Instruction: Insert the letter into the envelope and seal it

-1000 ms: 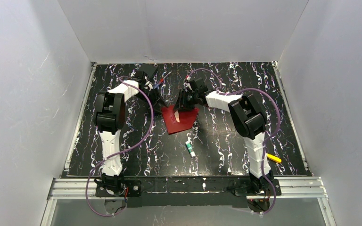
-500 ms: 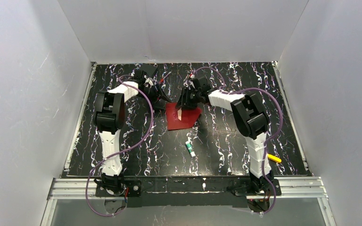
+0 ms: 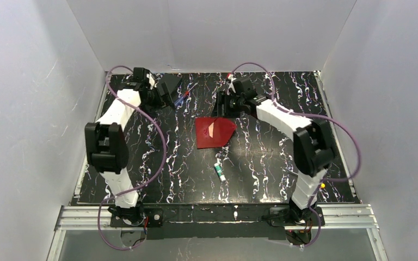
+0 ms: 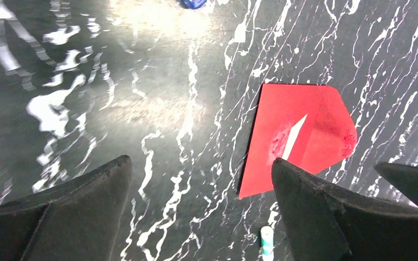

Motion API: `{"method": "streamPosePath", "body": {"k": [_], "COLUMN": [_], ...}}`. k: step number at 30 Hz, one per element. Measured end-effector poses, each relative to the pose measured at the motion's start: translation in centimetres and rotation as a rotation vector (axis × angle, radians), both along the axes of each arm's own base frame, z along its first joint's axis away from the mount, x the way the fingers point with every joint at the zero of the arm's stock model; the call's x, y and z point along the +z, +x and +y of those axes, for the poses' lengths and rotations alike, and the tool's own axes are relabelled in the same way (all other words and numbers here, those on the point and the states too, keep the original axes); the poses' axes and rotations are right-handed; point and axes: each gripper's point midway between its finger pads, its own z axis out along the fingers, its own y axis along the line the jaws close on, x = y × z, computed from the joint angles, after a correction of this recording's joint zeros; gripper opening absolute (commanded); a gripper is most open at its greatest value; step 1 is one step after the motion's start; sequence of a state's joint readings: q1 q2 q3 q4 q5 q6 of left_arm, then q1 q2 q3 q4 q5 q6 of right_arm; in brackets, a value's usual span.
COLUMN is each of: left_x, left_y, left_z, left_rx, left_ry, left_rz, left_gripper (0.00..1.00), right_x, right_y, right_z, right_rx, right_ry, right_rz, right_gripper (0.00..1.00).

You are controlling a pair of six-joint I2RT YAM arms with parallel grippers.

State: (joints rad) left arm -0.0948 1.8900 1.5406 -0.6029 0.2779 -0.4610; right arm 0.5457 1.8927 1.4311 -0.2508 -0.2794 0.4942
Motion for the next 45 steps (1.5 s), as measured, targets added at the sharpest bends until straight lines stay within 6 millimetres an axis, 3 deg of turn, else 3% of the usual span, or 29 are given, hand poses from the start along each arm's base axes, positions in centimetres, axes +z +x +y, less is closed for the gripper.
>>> {"method": "streamPosePath", "body": {"k": [3, 5, 7, 13, 17, 26, 30, 34, 35, 37, 42, 45], "left_x": [3.5, 5.3, 6.4, 7.5, 7.2, 4.2, 3.9, 4.0, 4.0, 3.9, 3.3, 3.2], "left_y": [-0.9, -1.6, -2.7, -4.9, -5.9, -7.6, -8.2, -8.8, -9.0, -9.6, -12.2, -14.1], "left_z": [2.1, 3.8, 6.0, 10.8, 12.1, 8.2, 6.3, 4.0, 3.2, 1.4, -4.4, -8.1], "left_rx": [0.038, 0.084, 0.147, 0.278, 0.323, 0.254, 0.226, 0.179, 0.159, 0.106, -0.08, -0.203], "left_ry": [0.085, 0.143, 0.206, 0.255, 0.216, 0.019, -0.086, -0.189, -0.214, -0.265, -0.389, -0.482], "left_rz": [-0.092, -0.143, -0.172, -0.191, -0.186, -0.129, -0.118, -0.107, -0.103, -0.087, -0.009, 0.058], "left_gripper": [0.98, 0.98, 0.98, 0.98, 0.98, 0.96, 0.94, 0.94, 0.94, 0.93, 0.93, 0.93], "right_x": [2.8, 3.3, 2.1, -5.0, -6.9, -8.6, -9.7, -9.8, -9.8, -9.9, -9.5, -7.8], "right_y": [-2.3, -4.8, -8.0, -17.7, -20.2, -21.4, -22.2, -22.4, -22.4, -22.2, -21.5, -21.4], "right_z": [-1.4, -1.8, -1.9, -2.9, -3.7, -4.0, -4.2, -3.7, -3.7, -3.6, -3.9, -4.1], "right_rx": [0.008, 0.028, 0.066, 0.244, 0.303, 0.314, 0.334, 0.348, 0.351, 0.351, 0.356, 0.385], "right_ry": [-0.067, -0.129, -0.212, -0.471, -0.557, -0.585, -0.602, -0.593, -0.592, -0.589, -0.58, -0.536], "right_rz": [-0.087, -0.116, -0.116, -0.007, 0.028, 0.057, 0.071, 0.055, 0.05, 0.038, -0.034, -0.113], "right_gripper": [0.76, 0.76, 0.76, 0.71, 0.66, 0.57, 0.49, 0.29, 0.2, 0.13, 0.15, 0.16]}}
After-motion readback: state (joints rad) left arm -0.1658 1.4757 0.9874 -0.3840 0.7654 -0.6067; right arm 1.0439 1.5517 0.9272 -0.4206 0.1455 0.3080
